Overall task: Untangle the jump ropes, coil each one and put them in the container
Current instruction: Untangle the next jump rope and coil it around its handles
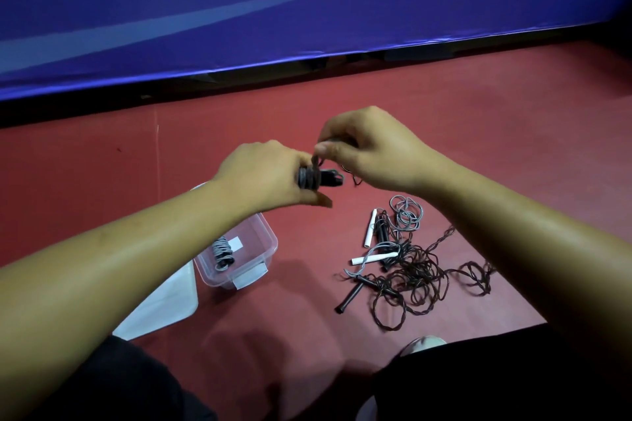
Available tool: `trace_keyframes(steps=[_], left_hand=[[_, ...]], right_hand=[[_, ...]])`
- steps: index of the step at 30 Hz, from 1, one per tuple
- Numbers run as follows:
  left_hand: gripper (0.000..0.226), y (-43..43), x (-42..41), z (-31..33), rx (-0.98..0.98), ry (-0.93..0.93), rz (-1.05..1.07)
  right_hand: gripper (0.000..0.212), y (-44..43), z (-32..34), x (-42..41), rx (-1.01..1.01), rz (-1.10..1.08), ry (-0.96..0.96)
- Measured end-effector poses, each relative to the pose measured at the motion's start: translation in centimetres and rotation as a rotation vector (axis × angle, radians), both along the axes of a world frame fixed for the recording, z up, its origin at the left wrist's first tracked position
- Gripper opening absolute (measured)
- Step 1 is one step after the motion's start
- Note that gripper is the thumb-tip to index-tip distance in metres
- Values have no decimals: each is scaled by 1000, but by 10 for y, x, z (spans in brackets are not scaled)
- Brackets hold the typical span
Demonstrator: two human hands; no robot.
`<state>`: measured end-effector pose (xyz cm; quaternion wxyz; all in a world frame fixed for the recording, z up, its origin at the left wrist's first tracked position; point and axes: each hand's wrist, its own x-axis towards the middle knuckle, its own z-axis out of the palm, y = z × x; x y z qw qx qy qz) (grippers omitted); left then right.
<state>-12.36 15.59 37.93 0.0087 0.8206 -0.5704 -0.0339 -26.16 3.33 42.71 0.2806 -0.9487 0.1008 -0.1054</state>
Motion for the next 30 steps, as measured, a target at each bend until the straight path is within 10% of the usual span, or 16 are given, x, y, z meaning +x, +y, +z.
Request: trace_keyframes(steps=[10,18,22,26,30], left_hand=[[31,9,-2,12,-207,286,-243],[39,9,12,15,-597,1109,36],[21,7,23,8,-587,971,184],[31,7,23,4,-349,321,163],[32,6,-1,8,-154,126,14]], right_hand=[[25,-35,-17,-3,130,-183,-54],[30,-41,-17,-9,145,-175,122],[24,-20,-3,-5,-103,-45,176],[21,-2,4,0,-385,17,139],[8,5,0,0,-566,82,152]])
